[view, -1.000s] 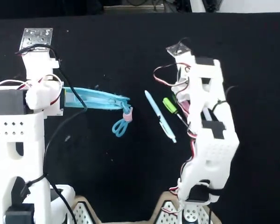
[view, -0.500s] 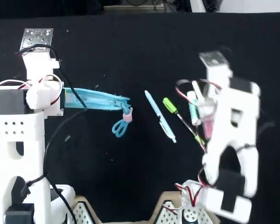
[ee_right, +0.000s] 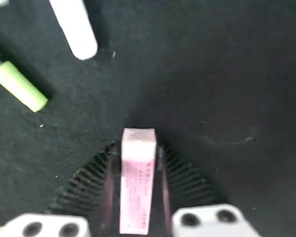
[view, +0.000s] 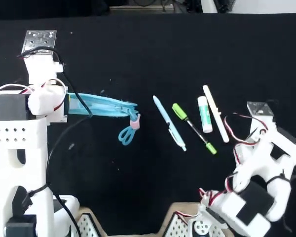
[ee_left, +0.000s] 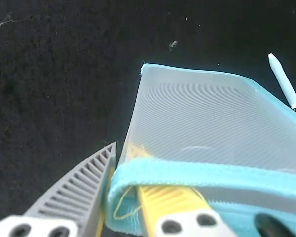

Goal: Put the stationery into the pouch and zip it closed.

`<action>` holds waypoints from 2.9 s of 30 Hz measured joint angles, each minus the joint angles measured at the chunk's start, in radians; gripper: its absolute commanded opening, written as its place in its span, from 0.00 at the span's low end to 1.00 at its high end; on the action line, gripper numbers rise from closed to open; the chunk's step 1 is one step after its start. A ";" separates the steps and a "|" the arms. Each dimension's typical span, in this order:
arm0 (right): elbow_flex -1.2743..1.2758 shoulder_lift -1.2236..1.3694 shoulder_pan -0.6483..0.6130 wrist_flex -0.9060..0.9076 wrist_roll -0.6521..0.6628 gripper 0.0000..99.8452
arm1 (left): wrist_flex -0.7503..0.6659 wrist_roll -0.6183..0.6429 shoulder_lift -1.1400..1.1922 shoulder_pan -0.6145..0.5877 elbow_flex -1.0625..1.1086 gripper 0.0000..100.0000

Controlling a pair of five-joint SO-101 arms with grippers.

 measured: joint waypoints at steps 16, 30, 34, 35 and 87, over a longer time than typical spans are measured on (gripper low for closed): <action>-0.055 0.135 0.011 0.000 0.028 0.01 | 0.000 0.000 0.000 0.000 0.000 0.03; -0.083 -0.394 -0.081 0.370 0.028 0.01 | 0.000 0.000 0.000 0.000 0.000 0.03; -0.083 -0.666 -0.212 0.450 -0.009 0.01 | 0.000 0.000 0.000 0.000 0.003 0.03; -0.083 -0.735 -0.255 0.459 -0.040 0.01 | 0.000 0.000 0.000 0.000 0.003 0.03; 0.500 -1.092 -1.498 -1.197 -0.605 0.01 | 0.017 0.000 0.000 0.003 0.005 0.03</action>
